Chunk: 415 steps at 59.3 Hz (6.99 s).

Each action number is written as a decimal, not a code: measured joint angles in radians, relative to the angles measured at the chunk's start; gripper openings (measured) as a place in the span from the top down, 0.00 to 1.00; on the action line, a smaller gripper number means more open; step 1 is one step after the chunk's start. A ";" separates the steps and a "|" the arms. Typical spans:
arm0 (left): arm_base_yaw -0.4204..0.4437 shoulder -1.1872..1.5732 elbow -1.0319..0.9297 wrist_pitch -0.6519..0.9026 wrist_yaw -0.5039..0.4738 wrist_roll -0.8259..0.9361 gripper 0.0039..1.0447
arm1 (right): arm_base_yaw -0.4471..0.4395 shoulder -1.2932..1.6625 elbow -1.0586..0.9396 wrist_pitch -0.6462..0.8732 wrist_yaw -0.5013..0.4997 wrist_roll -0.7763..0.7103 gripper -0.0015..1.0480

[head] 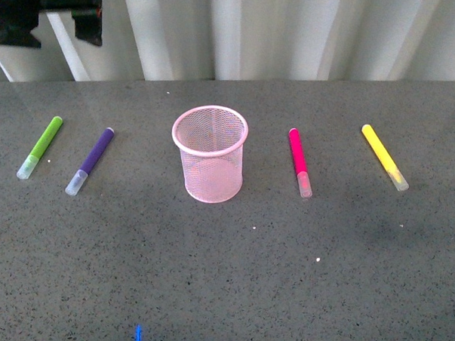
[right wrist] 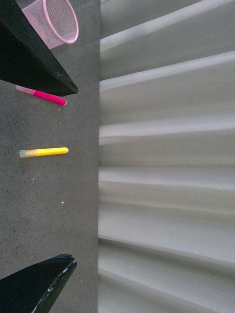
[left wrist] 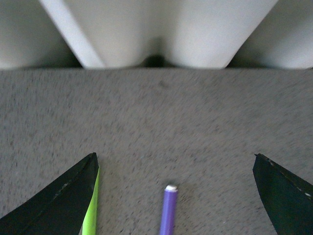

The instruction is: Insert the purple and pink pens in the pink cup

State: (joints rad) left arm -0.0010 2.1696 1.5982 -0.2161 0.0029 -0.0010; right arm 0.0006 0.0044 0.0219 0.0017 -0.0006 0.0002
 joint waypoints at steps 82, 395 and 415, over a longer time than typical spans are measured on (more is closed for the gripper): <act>-0.070 0.214 -0.094 0.060 -0.027 0.097 0.06 | 0.000 0.000 0.000 0.000 0.000 0.000 0.07; 0.179 -1.099 -1.406 1.099 0.166 -0.014 0.62 | 0.000 0.000 0.000 0.000 0.000 0.000 0.07; 0.098 -1.323 -1.519 0.973 0.092 -0.006 0.97 | 0.000 0.000 0.000 0.000 0.000 0.000 0.07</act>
State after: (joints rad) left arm 0.0975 0.8467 0.0795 0.7567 0.0944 -0.0074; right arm 0.0006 0.0044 0.0219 0.0017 -0.0010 0.0002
